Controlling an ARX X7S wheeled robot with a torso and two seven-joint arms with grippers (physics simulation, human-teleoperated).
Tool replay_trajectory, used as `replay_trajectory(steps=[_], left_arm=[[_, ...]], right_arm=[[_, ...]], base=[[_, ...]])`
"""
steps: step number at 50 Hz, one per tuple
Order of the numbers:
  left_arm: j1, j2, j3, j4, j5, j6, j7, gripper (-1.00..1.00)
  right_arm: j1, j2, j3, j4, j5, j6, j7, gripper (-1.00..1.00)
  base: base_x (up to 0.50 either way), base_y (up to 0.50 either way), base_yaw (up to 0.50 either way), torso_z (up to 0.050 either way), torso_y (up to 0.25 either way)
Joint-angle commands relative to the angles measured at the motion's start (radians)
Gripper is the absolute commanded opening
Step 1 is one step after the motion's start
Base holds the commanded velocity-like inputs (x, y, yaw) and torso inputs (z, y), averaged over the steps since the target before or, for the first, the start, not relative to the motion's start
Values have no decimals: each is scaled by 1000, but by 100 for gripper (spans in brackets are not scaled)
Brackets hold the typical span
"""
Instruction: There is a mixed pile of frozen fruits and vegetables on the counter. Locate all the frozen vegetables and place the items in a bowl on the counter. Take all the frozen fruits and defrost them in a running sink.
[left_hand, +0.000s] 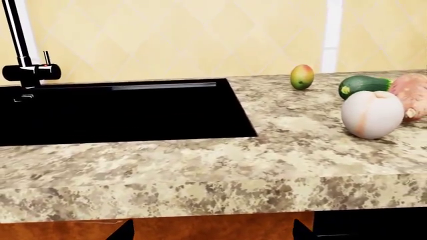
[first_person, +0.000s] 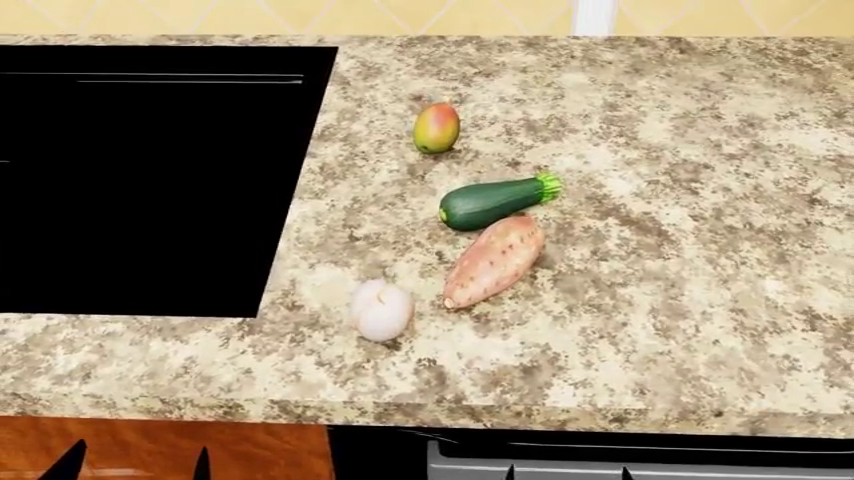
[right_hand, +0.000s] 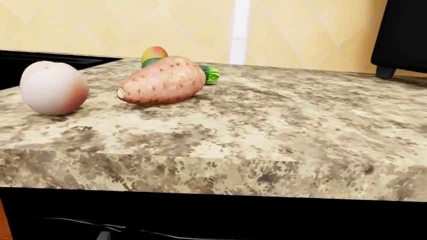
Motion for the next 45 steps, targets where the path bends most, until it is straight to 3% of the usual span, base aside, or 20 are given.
replay_trajectory(steps=[1, 10, 19, 26, 33, 35, 40, 45], left_arm=[[-2, -6, 13, -5, 5, 8, -5, 100], [-9, -4, 17, -8, -8, 6, -9, 100], [-8, -10, 26, 5, -7, -11, -18, 100], [-3, 9, -29, 41, -109, -58, -43, 100], [-21, -56, -21, 333, -126, -297, -86, 100], [-84, -71, -14, 439, -143, -429, -108, 100], [-229, -95, 13, 637, -178, -689, -138, 100], [-414, -98, 43, 667, -246, -861, -102, 100]], right_arm=[[1, 6, -8, 2, 4, -3, 6, 100], [5, 9, -12, 5, 8, -2, 10, 100], [3, 13, -17, 1, 11, -4, 16, 100], [0, 17, -8, -61, 36, 36, 25, 100], [60, 80, 14, -397, 56, 350, 74, 100], [134, 121, -3, -513, 54, 536, 68, 100], [278, 139, 35, -677, 113, 780, 73, 100], [462, 143, 66, -678, 192, 1016, 45, 100]], base=[[0, 0, 0, 50, 0], [0, 0, 0, 50, 0], [0, 0, 0, 1, 0], [0, 0, 0, 0, 0], [0, 0, 0, 0, 0], [0, 0, 0, 0, 0], [0, 0, 0, 0, 0], [0, 0, 0, 0, 0]])
